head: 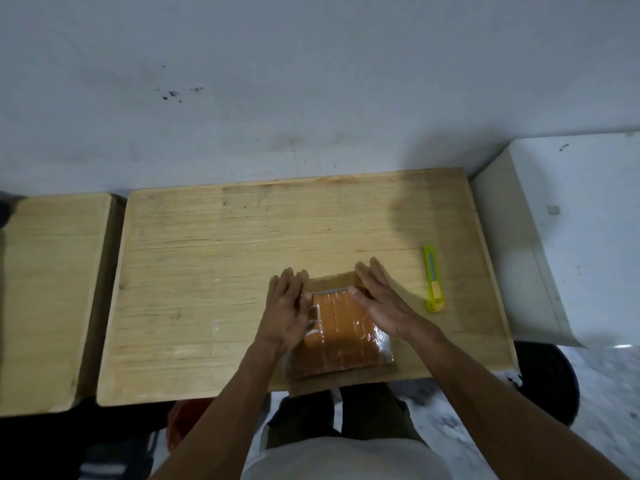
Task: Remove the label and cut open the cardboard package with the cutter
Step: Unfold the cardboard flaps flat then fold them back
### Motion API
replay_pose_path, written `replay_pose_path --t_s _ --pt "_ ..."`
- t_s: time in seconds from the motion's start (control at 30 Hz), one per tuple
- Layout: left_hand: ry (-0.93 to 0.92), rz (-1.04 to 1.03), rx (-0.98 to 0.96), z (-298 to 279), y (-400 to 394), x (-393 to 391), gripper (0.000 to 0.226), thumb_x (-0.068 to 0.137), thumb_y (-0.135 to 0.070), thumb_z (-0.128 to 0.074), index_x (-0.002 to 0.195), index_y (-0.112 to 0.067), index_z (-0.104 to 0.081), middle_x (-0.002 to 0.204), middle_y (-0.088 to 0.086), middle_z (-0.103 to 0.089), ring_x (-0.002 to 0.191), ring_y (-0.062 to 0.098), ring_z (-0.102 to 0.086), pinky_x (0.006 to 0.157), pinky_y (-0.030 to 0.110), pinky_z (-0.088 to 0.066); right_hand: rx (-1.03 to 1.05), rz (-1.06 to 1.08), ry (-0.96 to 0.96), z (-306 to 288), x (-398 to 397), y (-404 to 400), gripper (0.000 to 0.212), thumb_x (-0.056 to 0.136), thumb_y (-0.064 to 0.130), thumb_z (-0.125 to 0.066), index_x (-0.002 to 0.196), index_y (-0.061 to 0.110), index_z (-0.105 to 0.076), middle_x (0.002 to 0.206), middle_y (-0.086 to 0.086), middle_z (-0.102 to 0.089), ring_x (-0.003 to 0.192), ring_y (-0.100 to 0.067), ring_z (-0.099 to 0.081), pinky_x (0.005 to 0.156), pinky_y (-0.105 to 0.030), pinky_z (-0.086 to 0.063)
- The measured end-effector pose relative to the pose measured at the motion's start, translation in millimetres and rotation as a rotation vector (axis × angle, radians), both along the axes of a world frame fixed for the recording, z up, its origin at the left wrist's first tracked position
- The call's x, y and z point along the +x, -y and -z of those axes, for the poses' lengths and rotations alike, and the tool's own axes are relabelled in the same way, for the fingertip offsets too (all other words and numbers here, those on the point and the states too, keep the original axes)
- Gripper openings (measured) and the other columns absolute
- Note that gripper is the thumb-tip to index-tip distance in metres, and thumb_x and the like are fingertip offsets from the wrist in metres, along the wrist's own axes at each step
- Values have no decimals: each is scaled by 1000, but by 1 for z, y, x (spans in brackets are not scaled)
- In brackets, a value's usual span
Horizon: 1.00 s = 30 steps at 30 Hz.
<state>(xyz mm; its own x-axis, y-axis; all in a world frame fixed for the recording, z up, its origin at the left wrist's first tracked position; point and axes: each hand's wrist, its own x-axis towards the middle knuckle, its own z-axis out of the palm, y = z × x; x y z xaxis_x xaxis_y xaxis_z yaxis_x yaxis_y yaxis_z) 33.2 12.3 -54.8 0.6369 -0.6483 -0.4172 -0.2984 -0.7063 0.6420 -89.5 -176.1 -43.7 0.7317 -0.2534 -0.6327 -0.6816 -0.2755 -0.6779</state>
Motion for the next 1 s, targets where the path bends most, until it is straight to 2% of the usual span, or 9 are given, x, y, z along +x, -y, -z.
replay_pose_path --t_s 0.03,0.1,0.23,0.37,0.53,0.63,0.8,0.9,1.0 --pt "47 37 5 2 -3 -4 60 105 -49 -22 157 -21 -12 168 9 -6 155 23 9 124 31 9 -39 -21 0 1 -3 -4 69 99 56 -36 155 37 -1 158 16 30 145 -1 14 114 -28 -3" --pt "115 79 71 9 -9 -12 60 101 -55 -10 152 -30 9 167 3 10 151 21 24 124 41 12 -131 -72 7 4 -9 -14 68 101 53 -30 155 34 5 154 13 38 142 -3 24 116 -29 0" --pt "193 81 230 12 -12 -18 57 105 -51 -10 148 -42 26 163 -7 28 148 24 32 119 54 9 -319 -76 14 16 -14 -28 69 102 52 -28 155 30 10 154 6 42 143 -14 35 121 -38 9" --pt "228 67 251 16 -11 -29 61 106 -49 -11 153 -34 24 163 -4 29 148 25 32 121 58 8 -499 -85 97 32 -20 -45 69 101 47 -24 156 20 8 162 0 24 148 -19 25 123 -46 1" --pt "197 76 222 25 -7 -27 64 107 -46 -15 155 -26 21 163 0 31 148 25 32 124 54 4 -502 -27 132 41 -18 -48 66 104 41 -27 156 20 6 163 3 20 150 -15 18 119 -44 2" --pt "216 99 183 26 9 -6 63 107 -46 -15 157 -24 17 164 2 27 149 27 29 124 52 5 -506 5 153 45 -5 -37 64 104 39 -29 157 20 3 164 0 16 151 -18 16 122 -49 -3" --pt "352 188 251 24 33 21 61 107 -44 -12 158 -21 12 166 1 19 151 27 24 123 54 7 -634 -72 62 44 19 -18 61 103 45 -23 156 28 0 165 5 12 150 -23 20 118 -57 -2" --pt "337 191 281 29 25 1 63 106 -44 -11 158 -19 13 167 0 18 152 22 23 123 55 5 -738 -136 40 44 8 -31 62 103 44 -22 157 19 -2 166 0 6 151 -23 14 119 -61 -7" --pt "311 163 269 36 18 -10 64 106 -45 -12 158 -18 14 166 -1 20 152 20 24 123 55 4 -774 -134 7 48 3 -40 64 103 46 -19 157 15 -3 166 -4 3 152 -20 9 119 -58 -10"
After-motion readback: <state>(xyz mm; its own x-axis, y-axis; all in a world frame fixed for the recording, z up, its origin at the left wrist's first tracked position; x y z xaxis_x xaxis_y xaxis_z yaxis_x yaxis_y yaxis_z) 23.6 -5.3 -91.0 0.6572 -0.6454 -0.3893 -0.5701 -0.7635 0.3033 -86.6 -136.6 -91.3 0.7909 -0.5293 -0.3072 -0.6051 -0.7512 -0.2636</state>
